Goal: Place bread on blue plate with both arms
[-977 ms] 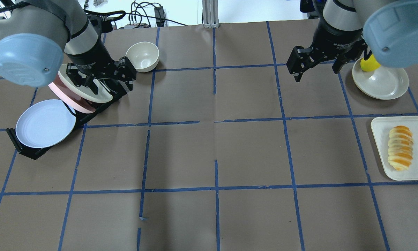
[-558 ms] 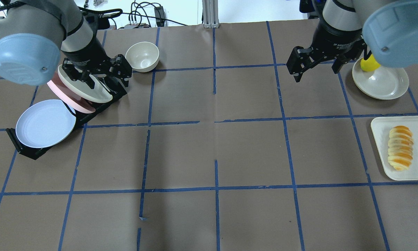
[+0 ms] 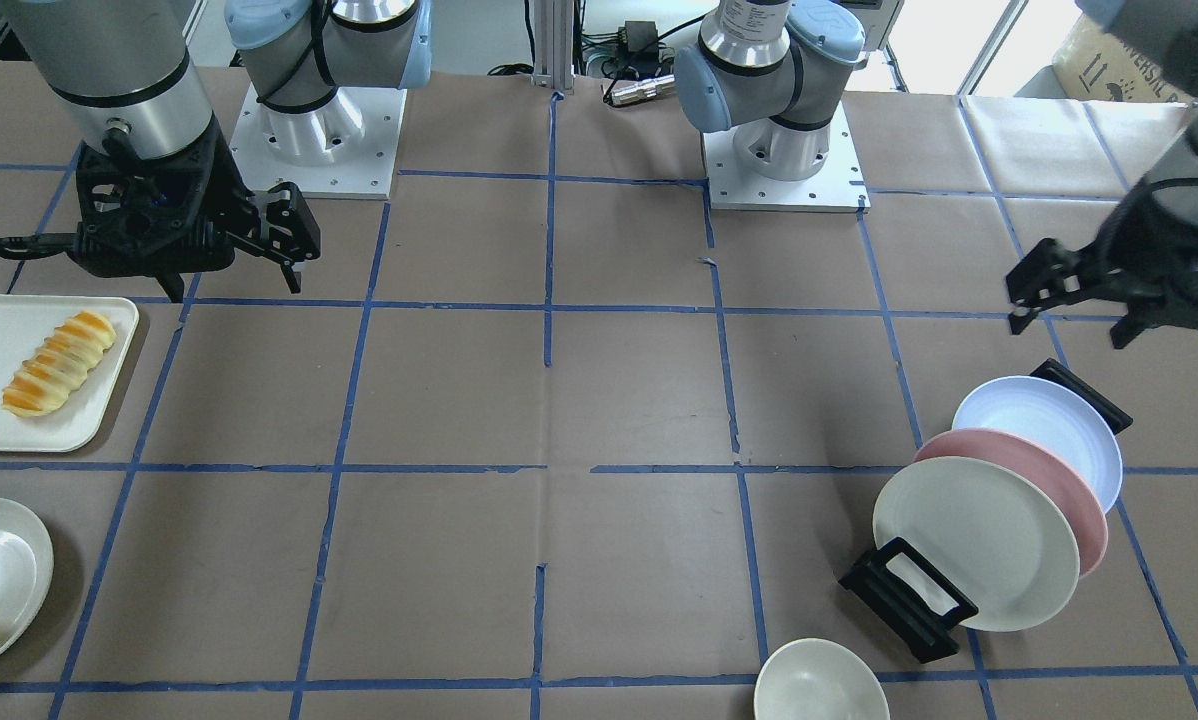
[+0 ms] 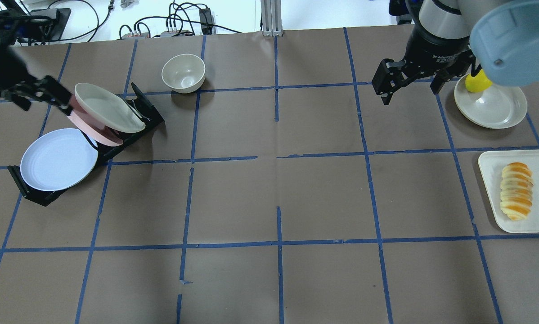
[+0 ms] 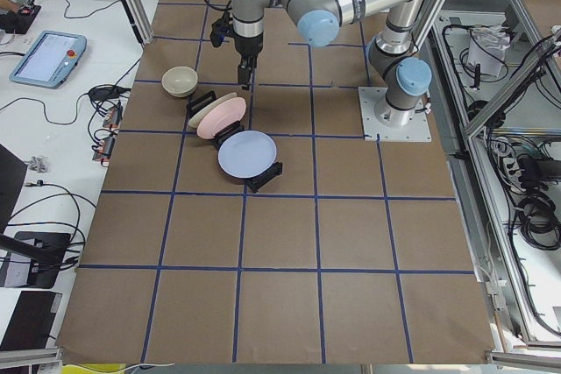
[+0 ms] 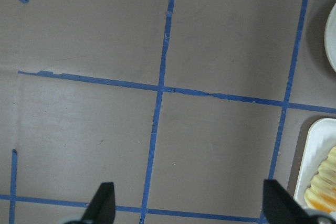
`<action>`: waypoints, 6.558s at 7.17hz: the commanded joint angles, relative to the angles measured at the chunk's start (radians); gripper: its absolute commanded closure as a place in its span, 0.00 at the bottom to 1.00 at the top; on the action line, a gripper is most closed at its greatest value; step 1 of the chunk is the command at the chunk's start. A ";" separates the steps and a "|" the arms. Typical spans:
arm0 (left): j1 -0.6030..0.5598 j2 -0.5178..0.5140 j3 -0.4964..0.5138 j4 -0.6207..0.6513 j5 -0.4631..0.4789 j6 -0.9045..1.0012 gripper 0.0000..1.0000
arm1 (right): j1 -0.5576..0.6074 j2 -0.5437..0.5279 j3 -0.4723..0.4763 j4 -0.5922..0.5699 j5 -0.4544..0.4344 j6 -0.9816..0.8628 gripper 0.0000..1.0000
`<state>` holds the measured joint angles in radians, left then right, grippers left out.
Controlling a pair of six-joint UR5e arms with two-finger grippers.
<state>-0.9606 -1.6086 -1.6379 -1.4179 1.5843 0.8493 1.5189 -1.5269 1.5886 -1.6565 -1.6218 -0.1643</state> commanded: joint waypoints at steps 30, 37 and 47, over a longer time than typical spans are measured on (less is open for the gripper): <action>-0.346 -0.114 -0.095 0.133 -0.153 -0.313 0.98 | -0.141 -0.108 0.016 -0.025 0.027 -0.317 0.93; -0.843 -0.409 -0.120 0.709 -0.089 -1.168 0.98 | 0.190 -0.032 0.113 -0.074 -0.012 0.028 0.91; -0.472 -0.223 0.005 0.149 -0.018 -0.579 0.00 | 0.380 0.370 -0.024 -0.370 -0.012 0.065 0.91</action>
<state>-1.4727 -1.8451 -1.7421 -1.1107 1.5633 0.2605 1.8753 -1.2261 1.6030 -2.0087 -1.6324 -0.1014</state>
